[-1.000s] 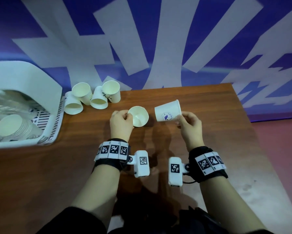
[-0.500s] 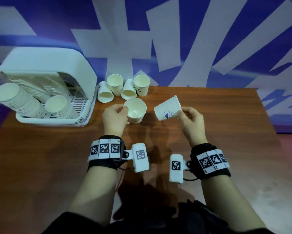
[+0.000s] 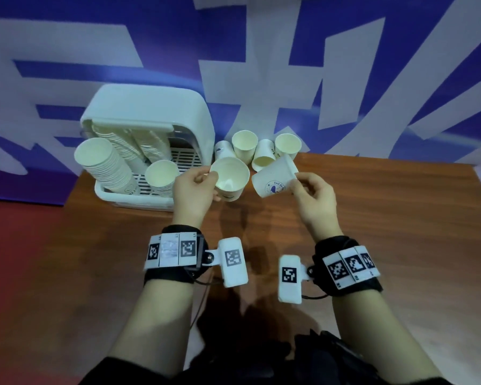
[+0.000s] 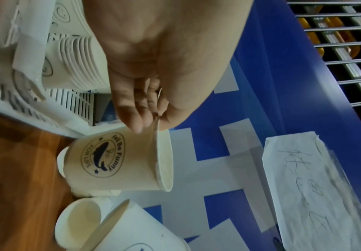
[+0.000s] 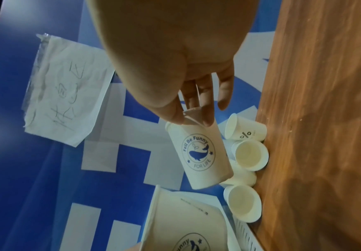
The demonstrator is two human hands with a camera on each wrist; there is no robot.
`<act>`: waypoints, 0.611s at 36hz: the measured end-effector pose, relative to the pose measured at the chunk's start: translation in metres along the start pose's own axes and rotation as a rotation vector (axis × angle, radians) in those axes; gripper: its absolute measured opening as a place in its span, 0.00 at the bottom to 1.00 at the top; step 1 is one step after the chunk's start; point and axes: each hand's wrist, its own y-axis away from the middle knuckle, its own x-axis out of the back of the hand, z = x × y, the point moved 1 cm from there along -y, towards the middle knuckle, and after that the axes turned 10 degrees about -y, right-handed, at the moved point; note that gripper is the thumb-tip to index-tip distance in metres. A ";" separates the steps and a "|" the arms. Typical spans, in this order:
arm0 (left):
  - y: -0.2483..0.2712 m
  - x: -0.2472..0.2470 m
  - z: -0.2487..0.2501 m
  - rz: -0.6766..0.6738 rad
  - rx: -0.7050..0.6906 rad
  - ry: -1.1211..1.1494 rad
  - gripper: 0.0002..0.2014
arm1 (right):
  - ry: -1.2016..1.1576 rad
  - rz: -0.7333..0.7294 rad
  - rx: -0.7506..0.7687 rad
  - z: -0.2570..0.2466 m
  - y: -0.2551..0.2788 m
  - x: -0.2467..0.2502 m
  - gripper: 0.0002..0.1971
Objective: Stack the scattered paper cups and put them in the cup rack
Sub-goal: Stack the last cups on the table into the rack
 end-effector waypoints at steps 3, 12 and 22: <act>-0.009 0.020 -0.003 0.009 -0.006 0.037 0.05 | 0.009 -0.008 0.003 -0.003 0.003 -0.023 0.06; -0.039 0.072 -0.013 0.088 -0.043 0.116 0.05 | -0.027 -0.013 0.036 -0.012 0.012 -0.078 0.05; -0.072 0.109 -0.020 0.120 -0.053 0.209 0.06 | -0.048 -0.017 0.130 -0.028 0.011 -0.124 0.04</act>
